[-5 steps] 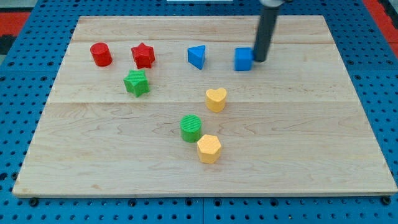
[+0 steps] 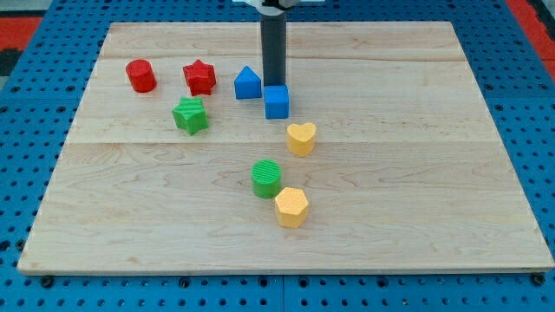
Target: Place the red circle at the top left of the green star
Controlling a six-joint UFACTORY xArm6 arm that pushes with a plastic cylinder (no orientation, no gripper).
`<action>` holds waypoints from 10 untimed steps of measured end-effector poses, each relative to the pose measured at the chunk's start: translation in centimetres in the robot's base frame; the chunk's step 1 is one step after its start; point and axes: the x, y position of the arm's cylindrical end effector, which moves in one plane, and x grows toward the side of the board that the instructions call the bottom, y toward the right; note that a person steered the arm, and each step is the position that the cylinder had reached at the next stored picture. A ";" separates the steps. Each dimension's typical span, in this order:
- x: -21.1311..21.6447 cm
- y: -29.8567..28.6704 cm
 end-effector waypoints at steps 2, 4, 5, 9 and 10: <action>-6.7 -2.4; -5.3 -19.7; -4.4 -22.2; -2.4 -27.2; -1.6 -22.5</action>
